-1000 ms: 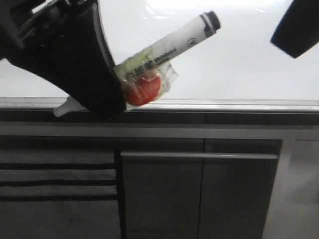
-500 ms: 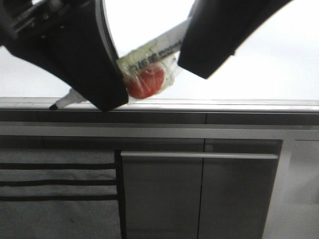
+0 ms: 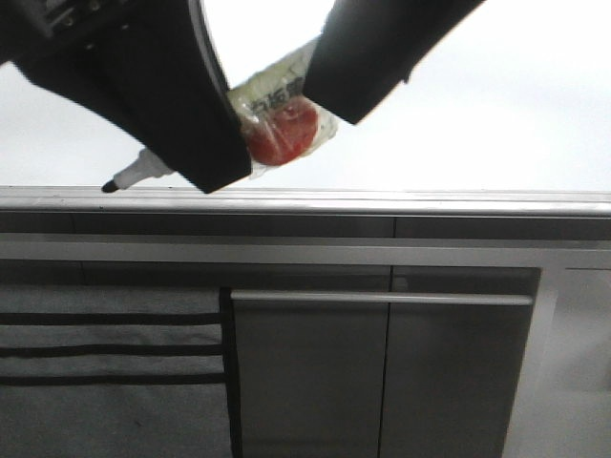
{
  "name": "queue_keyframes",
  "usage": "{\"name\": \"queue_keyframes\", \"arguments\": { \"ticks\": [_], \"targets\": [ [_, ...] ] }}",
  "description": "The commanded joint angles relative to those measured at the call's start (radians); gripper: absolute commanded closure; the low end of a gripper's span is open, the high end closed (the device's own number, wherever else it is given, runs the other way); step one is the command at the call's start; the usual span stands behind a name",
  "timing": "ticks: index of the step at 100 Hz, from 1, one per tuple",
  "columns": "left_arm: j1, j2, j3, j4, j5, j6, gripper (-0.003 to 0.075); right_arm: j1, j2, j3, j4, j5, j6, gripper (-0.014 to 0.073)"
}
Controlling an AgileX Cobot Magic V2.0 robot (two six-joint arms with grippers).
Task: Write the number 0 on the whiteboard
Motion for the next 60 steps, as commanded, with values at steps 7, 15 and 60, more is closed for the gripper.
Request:
{"name": "queue_keyframes", "arguments": {
  "ticks": [7,15,60],
  "targets": [
    [-0.009,-0.027,-0.037,-0.017,-0.041,0.020,0.0740,-0.047,-0.014,-0.034,0.124,-0.059,-0.057,0.0349],
    [-0.009,-0.027,-0.037,-0.017,-0.041,0.020,0.0740,-0.063,-0.014,-0.034,0.128,-0.053,-0.075,0.0349],
    [-0.009,-0.027,-0.037,-0.016,-0.042,0.020,0.0741,-0.118,-0.051,-0.032,0.119,0.023,-0.135,0.0349]
  ]
}}
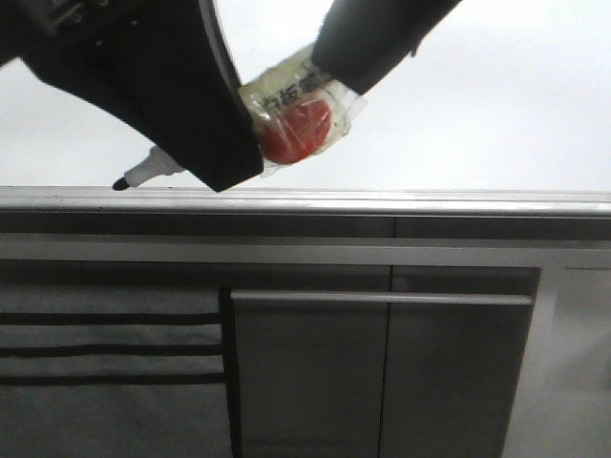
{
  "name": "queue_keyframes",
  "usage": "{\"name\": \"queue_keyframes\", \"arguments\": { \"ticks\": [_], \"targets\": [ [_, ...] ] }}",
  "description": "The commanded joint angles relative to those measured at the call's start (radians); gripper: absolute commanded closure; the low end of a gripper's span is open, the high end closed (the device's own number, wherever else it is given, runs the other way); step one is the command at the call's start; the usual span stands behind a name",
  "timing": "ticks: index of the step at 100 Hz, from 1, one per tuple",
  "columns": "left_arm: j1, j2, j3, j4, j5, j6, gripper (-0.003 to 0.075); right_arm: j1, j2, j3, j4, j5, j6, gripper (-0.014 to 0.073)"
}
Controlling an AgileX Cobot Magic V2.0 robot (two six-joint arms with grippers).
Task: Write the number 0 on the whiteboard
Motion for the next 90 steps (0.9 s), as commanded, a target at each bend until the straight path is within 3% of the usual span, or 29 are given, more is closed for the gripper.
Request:
{"name": "queue_keyframes", "arguments": {
  "ticks": [1,90],
  "targets": [
    [-0.006,-0.025,-0.035,-0.013,-0.033,0.002,0.0740,-0.023,-0.045,-0.032,0.027,-0.008,-0.030,0.0349],
    [-0.006,-0.025,-0.035,-0.013,-0.054,0.004,0.0740,-0.025,-0.024,-0.011,0.063,-0.010,-0.077,0.0358]
  ]
}}
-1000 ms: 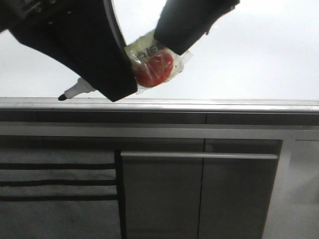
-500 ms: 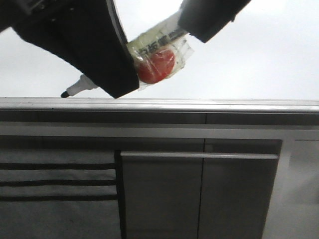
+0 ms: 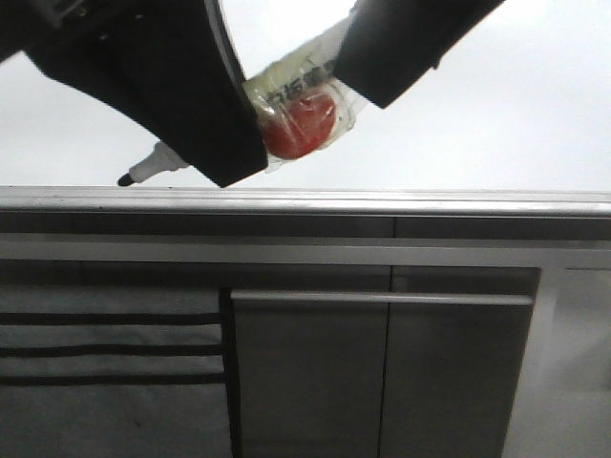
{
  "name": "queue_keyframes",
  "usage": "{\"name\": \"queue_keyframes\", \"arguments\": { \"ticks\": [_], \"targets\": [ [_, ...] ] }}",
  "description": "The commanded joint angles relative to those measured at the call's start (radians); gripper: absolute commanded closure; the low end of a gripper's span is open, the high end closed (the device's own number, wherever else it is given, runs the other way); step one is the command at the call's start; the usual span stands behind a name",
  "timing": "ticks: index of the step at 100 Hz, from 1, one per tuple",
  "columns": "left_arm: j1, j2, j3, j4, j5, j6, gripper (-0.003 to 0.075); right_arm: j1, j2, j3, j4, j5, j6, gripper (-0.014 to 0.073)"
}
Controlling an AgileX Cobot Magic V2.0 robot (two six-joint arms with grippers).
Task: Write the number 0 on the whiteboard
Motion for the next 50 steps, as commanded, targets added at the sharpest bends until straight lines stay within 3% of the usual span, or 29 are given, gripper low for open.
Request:
{"name": "queue_keyframes", "arguments": {
  "ticks": [1,9,31,50],
  "targets": [
    [-0.006,-0.025,-0.032,-0.013,-0.049,0.001,0.0740,-0.009,-0.024,-0.025,0.042,-0.028,-0.015,0.0358],
    [-0.006,-0.025,-0.032,-0.013,-0.049,0.001,0.0740,-0.009,-0.024,-0.025,0.044,-0.026,-0.015,0.0386],
    [-0.006,-0.025,-0.032,-0.013,-0.049,0.001,0.0740,-0.009,-0.024,-0.025,0.058,-0.015,-0.015,0.0597],
    [-0.006,-0.025,-0.032,-0.024,-0.080,-0.010,0.0735,-0.009,-0.024,-0.025,0.063,-0.002,-0.015,0.0630]
  ]
}}
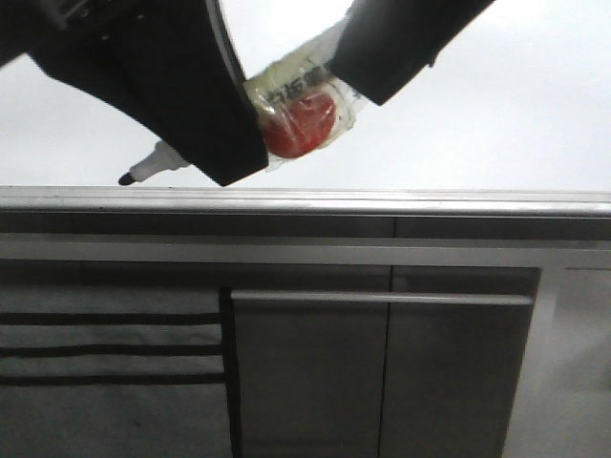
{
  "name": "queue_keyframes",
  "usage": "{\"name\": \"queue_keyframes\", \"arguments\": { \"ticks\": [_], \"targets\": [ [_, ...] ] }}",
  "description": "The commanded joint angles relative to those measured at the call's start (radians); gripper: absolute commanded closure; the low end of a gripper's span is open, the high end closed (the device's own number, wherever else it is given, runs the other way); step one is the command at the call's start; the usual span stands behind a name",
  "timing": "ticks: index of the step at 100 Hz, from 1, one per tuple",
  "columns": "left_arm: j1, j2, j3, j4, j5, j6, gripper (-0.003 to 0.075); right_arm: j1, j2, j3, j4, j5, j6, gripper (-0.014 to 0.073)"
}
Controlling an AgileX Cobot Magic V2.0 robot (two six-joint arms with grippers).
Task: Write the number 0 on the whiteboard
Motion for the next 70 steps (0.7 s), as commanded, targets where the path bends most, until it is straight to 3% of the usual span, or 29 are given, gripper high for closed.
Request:
{"name": "queue_keyframes", "arguments": {
  "ticks": [1,8,17,24,37,54,70],
  "targets": [
    [-0.006,-0.025,-0.032,-0.026,-0.076,-0.008,0.0735,-0.009,-0.024,-0.025,0.046,-0.014,-0.009,0.0630],
    [-0.006,-0.025,-0.032,-0.032,-0.080,-0.008,0.0696,-0.009,-0.024,-0.025,0.046,-0.010,-0.009,0.0630],
    [-0.006,-0.025,-0.032,-0.035,-0.080,-0.008,0.0589,-0.009,-0.024,-0.025,0.046,-0.007,-0.009,0.0630],
    [-0.006,-0.025,-0.032,-0.036,-0.080,-0.008,0.0445,-0.009,-0.024,-0.025,0.046,-0.007,-0.009,0.0630],
    [-0.006,-0.027,-0.032,-0.036,-0.062,-0.010,0.0279,-0.011,-0.024,-0.025,0.046,-0.007,-0.009,0.0630],
    [0.014,-0.047,-0.032,-0.021,-0.046,-0.017,0.0258,-0.011,-0.030,-0.025,0.048,-0.006,-0.009,0.0630],
    [0.111,-0.090,-0.032,0.015,0.043,-0.029,0.0258,-0.066,-0.069,-0.025,0.046,0.009,-0.009,0.0630]
  ]
}}
